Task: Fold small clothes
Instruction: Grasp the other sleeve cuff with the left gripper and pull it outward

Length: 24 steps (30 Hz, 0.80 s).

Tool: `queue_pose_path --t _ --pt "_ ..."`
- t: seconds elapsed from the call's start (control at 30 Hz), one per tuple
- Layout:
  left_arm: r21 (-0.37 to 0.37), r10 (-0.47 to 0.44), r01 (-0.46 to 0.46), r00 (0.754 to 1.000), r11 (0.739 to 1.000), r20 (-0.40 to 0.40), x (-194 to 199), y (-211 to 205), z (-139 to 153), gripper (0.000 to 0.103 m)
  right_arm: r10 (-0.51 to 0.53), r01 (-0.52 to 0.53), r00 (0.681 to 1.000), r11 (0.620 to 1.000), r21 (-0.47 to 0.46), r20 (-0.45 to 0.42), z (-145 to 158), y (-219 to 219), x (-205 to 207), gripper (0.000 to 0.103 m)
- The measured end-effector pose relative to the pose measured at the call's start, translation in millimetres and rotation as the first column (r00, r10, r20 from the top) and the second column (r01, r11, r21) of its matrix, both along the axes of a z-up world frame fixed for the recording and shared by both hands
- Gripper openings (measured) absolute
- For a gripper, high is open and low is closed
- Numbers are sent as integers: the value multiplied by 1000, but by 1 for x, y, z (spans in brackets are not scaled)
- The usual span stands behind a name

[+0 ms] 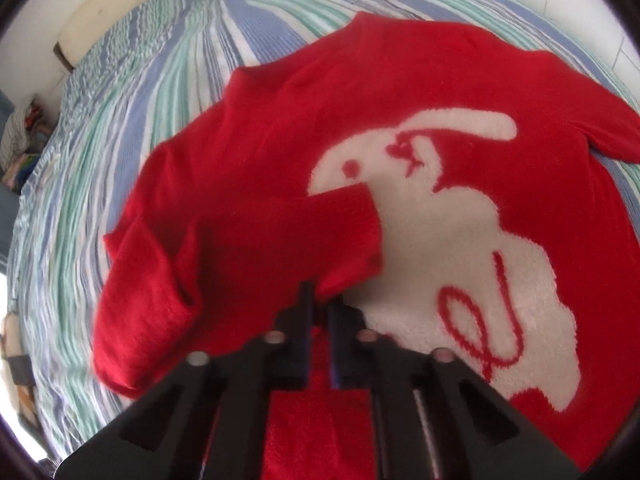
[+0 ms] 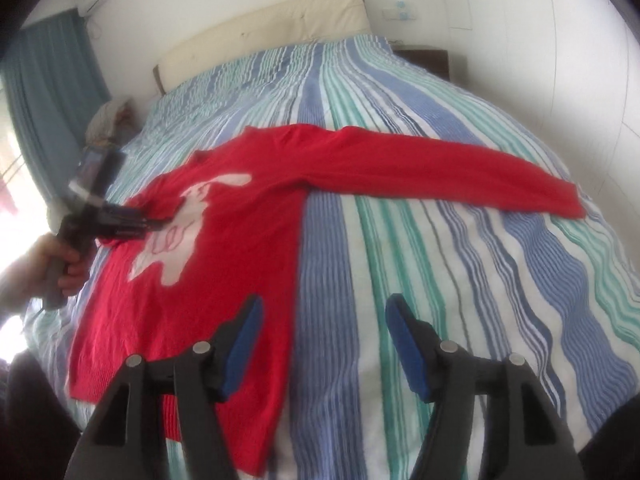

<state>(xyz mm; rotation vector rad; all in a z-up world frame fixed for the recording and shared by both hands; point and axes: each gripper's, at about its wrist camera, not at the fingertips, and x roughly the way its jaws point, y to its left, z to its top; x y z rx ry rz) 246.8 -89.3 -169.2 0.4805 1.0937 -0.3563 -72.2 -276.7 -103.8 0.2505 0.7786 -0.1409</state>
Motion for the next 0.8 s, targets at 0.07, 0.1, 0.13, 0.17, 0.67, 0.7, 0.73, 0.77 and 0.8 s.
queue_pose_path --t 0.07,0.1,0.13,0.17,0.67,0.7,0.73,0.77,0.8 --pt "-94 67 -65 998 993 18 -1 19 16 3 32 -32 999 999 -37 -4 -1 10 1 63" --pt "-162 121 -116 993 980 18 -2 37 29 3 43 -43 999 998 -53 -4 -1 14 0 63" --pt "-237 184 -177 983 955 11 -3 60 44 3 46 -46 999 997 -65 -1 -1 14 1 63" --pt "-309 255 -243 967 920 -1 -4 89 59 3 46 -46 999 997 -69 2 -1 13 1 63" --pt "-360 889 -867 425 346 -169 -46 412 34 2 66 -67 997 996 -60 -27 -13 19 12 63" --pt "-352 889 -867 428 352 -165 -46 409 31 3 66 -68 997 996 -64 -33 -14 20 12 63" --pt "-340 888 -867 433 363 -156 -45 406 28 2 66 -68 997 995 -66 -38 -16 20 12 63" --pt "-326 887 -868 438 375 -148 -43 405 25 2 67 -70 997 995 -69 -45 -17 20 13 63" --pt "-312 889 -871 437 380 -138 -44 406 23 2 67 -70 996 995 -72 -51 -19 20 14 63"
